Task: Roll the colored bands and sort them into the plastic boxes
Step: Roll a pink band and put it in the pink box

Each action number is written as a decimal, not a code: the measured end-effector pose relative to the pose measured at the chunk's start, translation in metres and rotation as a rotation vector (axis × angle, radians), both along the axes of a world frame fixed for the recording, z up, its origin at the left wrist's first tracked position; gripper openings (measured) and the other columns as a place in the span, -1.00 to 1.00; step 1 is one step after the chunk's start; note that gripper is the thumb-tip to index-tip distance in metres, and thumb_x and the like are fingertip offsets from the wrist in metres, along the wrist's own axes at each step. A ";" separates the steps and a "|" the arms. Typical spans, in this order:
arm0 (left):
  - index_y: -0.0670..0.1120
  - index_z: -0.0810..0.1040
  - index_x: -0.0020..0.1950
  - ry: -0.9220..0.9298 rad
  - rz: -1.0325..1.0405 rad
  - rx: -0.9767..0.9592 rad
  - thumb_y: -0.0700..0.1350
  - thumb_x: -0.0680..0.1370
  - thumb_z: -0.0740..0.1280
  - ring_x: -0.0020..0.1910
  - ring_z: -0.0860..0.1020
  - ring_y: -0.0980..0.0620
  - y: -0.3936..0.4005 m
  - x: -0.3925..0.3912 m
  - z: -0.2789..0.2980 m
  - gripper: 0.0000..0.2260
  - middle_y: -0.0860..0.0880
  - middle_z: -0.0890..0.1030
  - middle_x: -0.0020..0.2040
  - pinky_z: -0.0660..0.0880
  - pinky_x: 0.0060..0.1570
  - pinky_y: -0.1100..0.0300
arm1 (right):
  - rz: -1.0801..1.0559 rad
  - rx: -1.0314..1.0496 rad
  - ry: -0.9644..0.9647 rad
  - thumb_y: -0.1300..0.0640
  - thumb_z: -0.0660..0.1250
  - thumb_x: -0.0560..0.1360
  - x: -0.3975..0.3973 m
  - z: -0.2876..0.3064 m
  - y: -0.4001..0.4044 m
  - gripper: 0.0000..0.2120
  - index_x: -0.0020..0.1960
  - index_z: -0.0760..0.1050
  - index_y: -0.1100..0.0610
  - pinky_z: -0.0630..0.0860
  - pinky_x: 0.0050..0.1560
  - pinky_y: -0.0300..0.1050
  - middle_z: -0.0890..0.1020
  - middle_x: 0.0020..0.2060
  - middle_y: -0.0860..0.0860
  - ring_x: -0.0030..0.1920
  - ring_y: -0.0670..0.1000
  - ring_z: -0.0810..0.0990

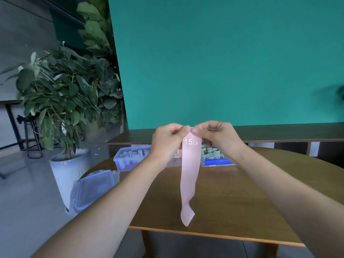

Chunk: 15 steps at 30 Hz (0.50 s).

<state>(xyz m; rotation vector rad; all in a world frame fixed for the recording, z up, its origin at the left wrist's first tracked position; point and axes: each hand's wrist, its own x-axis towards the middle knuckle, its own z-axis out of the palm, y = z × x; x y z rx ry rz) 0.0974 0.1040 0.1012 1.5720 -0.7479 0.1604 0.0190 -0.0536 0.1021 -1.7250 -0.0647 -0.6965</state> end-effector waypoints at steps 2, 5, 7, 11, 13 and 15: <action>-0.05 0.73 -0.05 -0.019 0.030 0.044 -0.04 0.56 0.45 -0.12 0.69 0.00 -0.004 0.013 -0.015 -0.89 0.06 0.72 -0.18 0.66 -0.04 0.02 | -0.011 -0.031 0.045 0.12 0.52 0.48 0.013 -0.013 -0.007 -0.84 -0.04 0.68 0.22 0.48 -0.36 -0.22 0.74 -0.16 0.09 -0.28 -0.03 0.60; 0.01 0.72 -0.02 -0.063 0.096 0.153 -0.02 0.57 0.43 -0.15 0.63 0.18 -0.014 0.040 -0.040 -0.90 0.15 0.70 -0.17 0.60 -0.12 0.18 | -0.044 -0.033 0.101 0.17 0.52 0.48 0.039 -0.035 -0.021 -0.89 -0.04 0.69 0.20 0.54 -0.29 -0.13 0.74 -0.17 0.08 -0.25 -0.01 0.64; 0.00 0.73 -0.01 -0.066 0.124 0.184 -0.05 0.57 0.44 -0.15 0.61 0.25 -0.021 0.062 -0.054 -0.92 0.17 0.69 -0.15 0.56 -0.13 0.27 | -0.076 -0.021 0.116 0.22 0.51 0.48 0.057 -0.049 -0.031 -0.91 -0.01 0.68 0.18 0.56 -0.30 -0.15 0.74 -0.17 0.09 -0.20 0.01 0.68; -0.01 0.72 0.02 -0.045 0.176 0.224 -0.11 0.56 0.45 -0.19 0.61 0.25 -0.034 0.101 -0.082 -0.92 0.16 0.68 -0.13 0.48 -0.25 0.47 | -0.123 -0.054 0.145 0.27 0.50 0.49 0.097 -0.077 -0.044 -0.91 -0.04 0.66 0.13 0.57 -0.35 -0.18 0.71 -0.29 -0.07 -0.27 -0.11 0.66; -0.07 0.73 0.03 0.002 0.189 0.218 -0.16 0.55 0.45 -0.28 0.61 0.25 -0.039 0.120 -0.101 -0.91 0.08 0.70 -0.12 0.47 -0.32 0.46 | -0.126 -0.069 0.171 0.27 0.49 0.50 0.118 -0.096 -0.049 -0.90 -0.07 0.66 0.09 0.56 -0.32 -0.15 0.69 -0.32 -0.13 -0.31 -0.15 0.63; -0.09 0.74 -0.01 0.054 0.188 0.212 -0.18 0.54 0.47 -0.37 0.61 0.23 -0.044 0.138 -0.120 -0.93 0.03 0.72 -0.17 0.52 -0.30 0.34 | -0.136 -0.060 0.201 0.26 0.49 0.50 0.137 -0.115 -0.054 -0.90 -0.07 0.66 0.07 0.56 -0.30 -0.19 0.71 -0.25 -0.11 -0.29 -0.17 0.63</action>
